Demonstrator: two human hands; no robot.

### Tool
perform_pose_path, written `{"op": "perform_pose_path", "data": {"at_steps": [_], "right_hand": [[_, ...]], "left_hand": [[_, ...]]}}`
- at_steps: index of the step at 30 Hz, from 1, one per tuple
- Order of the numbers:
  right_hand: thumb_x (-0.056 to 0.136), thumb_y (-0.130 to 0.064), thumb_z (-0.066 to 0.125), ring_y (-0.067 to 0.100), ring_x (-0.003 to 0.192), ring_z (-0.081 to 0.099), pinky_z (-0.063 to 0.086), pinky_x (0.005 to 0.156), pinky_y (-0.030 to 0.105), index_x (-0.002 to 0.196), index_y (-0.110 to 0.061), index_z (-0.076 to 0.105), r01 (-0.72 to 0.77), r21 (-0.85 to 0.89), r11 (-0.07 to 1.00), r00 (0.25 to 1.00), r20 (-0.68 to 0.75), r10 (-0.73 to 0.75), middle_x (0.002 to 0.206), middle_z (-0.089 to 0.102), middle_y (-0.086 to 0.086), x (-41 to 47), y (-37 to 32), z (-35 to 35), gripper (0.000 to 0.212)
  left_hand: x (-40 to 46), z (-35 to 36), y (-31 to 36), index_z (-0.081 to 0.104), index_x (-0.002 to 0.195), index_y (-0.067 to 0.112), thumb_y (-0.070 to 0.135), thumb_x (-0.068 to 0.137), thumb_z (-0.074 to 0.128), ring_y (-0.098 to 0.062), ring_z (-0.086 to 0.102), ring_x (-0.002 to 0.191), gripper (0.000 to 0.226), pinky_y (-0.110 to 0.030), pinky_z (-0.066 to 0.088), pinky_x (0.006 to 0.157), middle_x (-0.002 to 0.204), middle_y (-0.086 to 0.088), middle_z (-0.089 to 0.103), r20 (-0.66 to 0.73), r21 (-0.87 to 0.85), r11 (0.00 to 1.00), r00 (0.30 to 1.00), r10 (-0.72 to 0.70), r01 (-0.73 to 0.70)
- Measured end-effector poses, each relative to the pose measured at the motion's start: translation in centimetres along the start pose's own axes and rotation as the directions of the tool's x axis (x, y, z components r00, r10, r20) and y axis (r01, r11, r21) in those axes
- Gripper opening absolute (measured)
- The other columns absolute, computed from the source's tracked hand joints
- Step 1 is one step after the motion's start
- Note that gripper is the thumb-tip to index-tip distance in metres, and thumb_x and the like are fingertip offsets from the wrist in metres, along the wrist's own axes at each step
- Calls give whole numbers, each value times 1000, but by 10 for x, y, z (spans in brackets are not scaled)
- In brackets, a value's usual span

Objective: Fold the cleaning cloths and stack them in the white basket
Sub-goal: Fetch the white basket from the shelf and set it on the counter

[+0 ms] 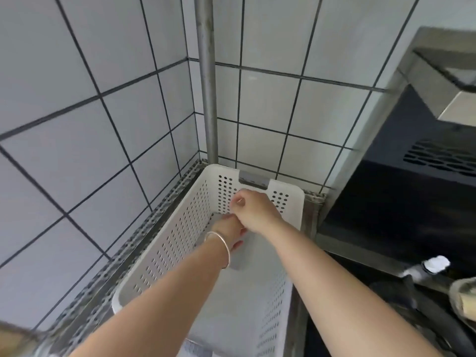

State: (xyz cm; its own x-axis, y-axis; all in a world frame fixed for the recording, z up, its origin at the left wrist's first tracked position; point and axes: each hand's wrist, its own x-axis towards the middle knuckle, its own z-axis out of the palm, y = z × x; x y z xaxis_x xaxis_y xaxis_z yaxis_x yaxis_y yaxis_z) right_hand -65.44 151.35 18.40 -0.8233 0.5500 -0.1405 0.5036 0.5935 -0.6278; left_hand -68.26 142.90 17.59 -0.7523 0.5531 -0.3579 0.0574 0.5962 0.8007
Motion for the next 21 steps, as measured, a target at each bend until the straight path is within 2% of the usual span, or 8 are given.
{"op": "perform_pose_path", "data": {"at_steps": [2, 4, 7, 9, 11, 13, 17, 21], "right_hand": [[90, -25, 49, 20, 99, 60, 49, 82, 31, 103, -25, 64, 131, -105, 986, 990, -46, -136, 109, 66, -3, -16, 4, -16, 20], [90, -22, 48, 21, 100, 60, 49, 82, 31, 104, -21, 63, 236, -212, 948, 962, -85, -258, 108, 67, -1, -24, 13, -26, 21], [91, -19, 46, 21, 103, 54, 46, 82, 34, 102, -17, 64, 309, -326, 894, 935, -69, -349, 108, 64, 1, -32, 35, -30, 21], [91, -18, 46, 21, 102, 52, 47, 81, 35, 101, -16, 65, 313, -361, 879, 932, -63, -358, 107, 64, 1, -31, 52, -29, 21], [92, -19, 47, 21, 101, 53, 48, 80, 35, 101, -14, 65, 307, -403, 862, 926, -83, -368, 106, 64, 3, -26, 67, -33, 21], [92, -20, 47, 23, 103, 52, 47, 83, 36, 102, -15, 64, 289, -447, 846, 917, -126, -380, 108, 64, 3, -15, 78, -41, 21], [88, -19, 53, 27, 112, 46, 43, 91, 38, 115, -13, 60, 195, -469, 862, 928, -196, -317, 120, 57, 9, 10, 93, -45, 29], [83, -16, 58, 32, 117, 41, 39, 92, 40, 125, -11, 51, 128, -505, 854, 941, -212, -266, 127, 50, 14, 28, 94, -44, 43]], "left_hand": [[-21, -1, 3, 54, 89, 17, 17, 93, 48, -18, 56, 79, 7, -18, 47, 63, 81, -1, 56, -14, -7, 998, 998, 62, -62], [-37, -10, -7, 61, 97, 21, 25, 89, 51, -21, 60, 91, 13, -27, 47, 79, 94, -1, 64, -100, 140, 986, 990, 100, -85], [-70, -31, -29, 61, 102, 27, 33, 85, 54, -21, 61, 95, 19, -34, 51, 82, 103, 5, 66, -337, 380, 921, 916, 219, -81], [-88, -42, -49, 62, 101, 26, 32, 84, 58, -22, 60, 99, 19, -37, 51, 82, 104, 5, 66, -504, 399, 913, 812, 293, -83], [-106, -46, -66, 63, 98, 25, 28, 83, 61, -23, 56, 102, 16, -38, 49, 82, 105, 3, 63, -646, 307, 950, 720, 252, -57], [-120, -42, -77, 61, 100, 23, 23, 81, 63, -23, 51, 107, 19, -35, 43, 86, 109, 0, 56, -730, 149, 988, 668, 145, -51], [-133, -33, -99, 54, 115, 16, 21, 77, 69, -28, 36, 120, 41, -37, 31, 100, 122, -11, 45, -791, -100, 993, 601, -115, 59], [-142, -22, -112, 46, 118, 16, 43, 63, 75, -28, 49, 114, 68, -45, 41, 101, 120, -11, 49, -741, -468, 883, 532, -410, 29]]}}
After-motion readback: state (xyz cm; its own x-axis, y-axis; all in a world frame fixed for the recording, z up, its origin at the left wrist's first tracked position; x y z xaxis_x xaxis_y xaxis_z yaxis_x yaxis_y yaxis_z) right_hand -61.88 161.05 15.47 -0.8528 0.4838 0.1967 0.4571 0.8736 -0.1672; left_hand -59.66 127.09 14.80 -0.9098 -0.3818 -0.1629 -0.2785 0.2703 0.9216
